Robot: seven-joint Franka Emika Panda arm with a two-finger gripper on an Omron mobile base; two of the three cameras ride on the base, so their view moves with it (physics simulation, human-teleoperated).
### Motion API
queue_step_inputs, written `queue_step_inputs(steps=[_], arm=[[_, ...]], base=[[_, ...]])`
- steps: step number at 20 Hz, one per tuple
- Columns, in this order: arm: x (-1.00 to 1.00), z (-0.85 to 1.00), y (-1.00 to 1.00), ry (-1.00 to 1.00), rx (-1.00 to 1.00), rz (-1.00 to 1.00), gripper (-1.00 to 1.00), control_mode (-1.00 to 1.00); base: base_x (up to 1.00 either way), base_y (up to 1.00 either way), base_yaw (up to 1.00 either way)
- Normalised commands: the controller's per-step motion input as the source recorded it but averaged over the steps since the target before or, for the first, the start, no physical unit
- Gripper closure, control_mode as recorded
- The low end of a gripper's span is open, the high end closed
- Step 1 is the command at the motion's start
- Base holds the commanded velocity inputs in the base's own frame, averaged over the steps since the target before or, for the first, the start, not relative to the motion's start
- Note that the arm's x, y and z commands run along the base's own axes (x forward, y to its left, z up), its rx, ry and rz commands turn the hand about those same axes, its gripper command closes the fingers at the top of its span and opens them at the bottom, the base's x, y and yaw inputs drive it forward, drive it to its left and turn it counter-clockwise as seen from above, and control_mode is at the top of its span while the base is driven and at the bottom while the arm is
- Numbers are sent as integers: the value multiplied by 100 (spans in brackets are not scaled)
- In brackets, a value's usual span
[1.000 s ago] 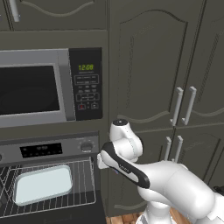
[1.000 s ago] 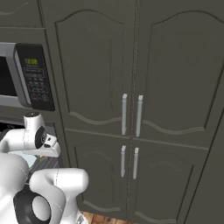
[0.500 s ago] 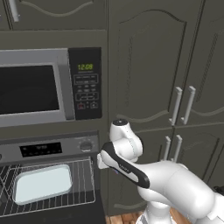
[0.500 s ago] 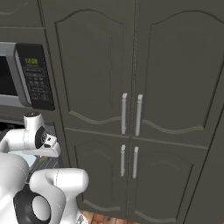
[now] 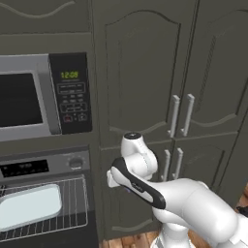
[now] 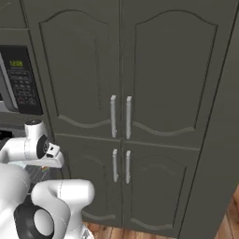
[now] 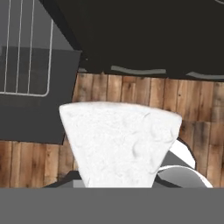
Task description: Take the baked cake out of the oven and place it on the plate for cooling. Then close the oven door.
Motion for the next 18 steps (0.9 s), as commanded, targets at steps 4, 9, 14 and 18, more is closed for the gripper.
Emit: queue_step_inputs(steps=[4, 9, 14, 18], arm=[[0, 0, 0, 0, 0, 0, 100, 100], [0, 0, 0, 0, 0, 0, 100, 100], [0, 0, 0, 0, 0, 0, 100, 100], [0, 0, 0, 0, 0, 0, 100, 100]], base=[[-28, -37, 12], [-38, -29, 57], [-16, -18, 74], [-1, -10, 74]])
